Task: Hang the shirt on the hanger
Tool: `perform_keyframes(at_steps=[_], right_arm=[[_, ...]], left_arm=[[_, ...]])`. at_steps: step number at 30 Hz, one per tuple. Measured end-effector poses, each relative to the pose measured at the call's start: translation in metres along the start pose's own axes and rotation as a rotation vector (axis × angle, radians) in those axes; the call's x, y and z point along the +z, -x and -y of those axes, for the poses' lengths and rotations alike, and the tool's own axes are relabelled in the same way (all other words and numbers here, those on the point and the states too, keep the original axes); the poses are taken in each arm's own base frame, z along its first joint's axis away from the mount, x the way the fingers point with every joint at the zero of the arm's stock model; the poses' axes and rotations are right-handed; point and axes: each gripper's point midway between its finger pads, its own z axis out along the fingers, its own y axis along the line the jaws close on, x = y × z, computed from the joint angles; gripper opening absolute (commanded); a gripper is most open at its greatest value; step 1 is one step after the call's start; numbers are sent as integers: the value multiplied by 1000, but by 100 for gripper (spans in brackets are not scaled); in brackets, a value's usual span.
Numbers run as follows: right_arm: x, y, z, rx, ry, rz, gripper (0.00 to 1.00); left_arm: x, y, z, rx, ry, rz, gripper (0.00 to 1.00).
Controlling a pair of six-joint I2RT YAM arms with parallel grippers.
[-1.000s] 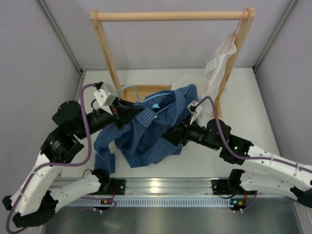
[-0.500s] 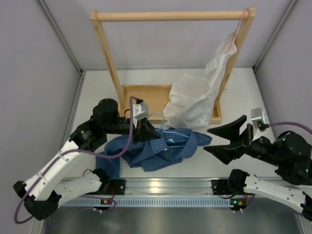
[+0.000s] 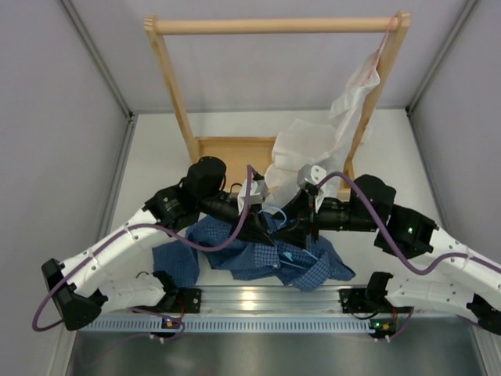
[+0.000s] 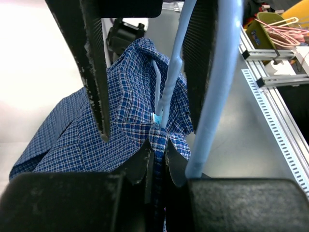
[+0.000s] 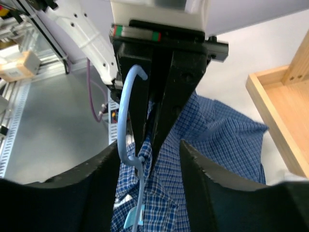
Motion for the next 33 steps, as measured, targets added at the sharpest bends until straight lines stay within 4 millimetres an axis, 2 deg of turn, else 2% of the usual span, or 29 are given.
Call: perform_keyframes(at_steps=[3,6,7,10,12,13,16,19,21,23,24,25,26,27,29,30,33], right_arm=[[2,10,-7,-14,39,40,43],[0,19,-13,-38,75,91,19],[-1,21,-15,-44,81,103,2],[-3,26,-15,-53,79,126,0],[-4,27,-13,-55,65,133,0],[-4,27,-11,-54,52,137,0],[-9,27,-1,-49,-14,159,0],[-24,26,16,-29,-136,203,0],[-38,31,28,-10,-228,245,0],[-51,38,36,6,-299,289,0],[-56,41,40,13,-330,310,0],[-63,45,43,20,-360,330,0],[-68,49,47,25,-389,349,0],[-73,52,51,30,-420,361,0],[-78,58,57,39,-466,372,0],[-80,61,59,43,-481,376,0],[-81,72,60,47,-499,377,0]], left_arm=[[1,0,4,14,-26,1,0],[1,0,5,18,-32,1,0],[1,0,5,18,-31,1,0],[1,1,6,21,-34,3,0],[1,2,4,26,-22,4,71],[0,4,0,26,1,5,98],[-5,15,-20,14,157,19,98],[-33,35,-51,-9,475,89,98],[-74,53,-69,-27,752,189,98],[-121,66,-71,-61,981,318,98],[-151,70,-66,-84,1099,419,98],[-173,69,-58,-103,1176,501,98],[-187,64,-54,-121,1224,553,98],[-207,54,-43,-146,1278,630,98],[-219,42,-42,-177,1326,683,98],[-220,32,-47,-195,1353,680,98],[-205,-4,-77,-248,1412,573,98]])
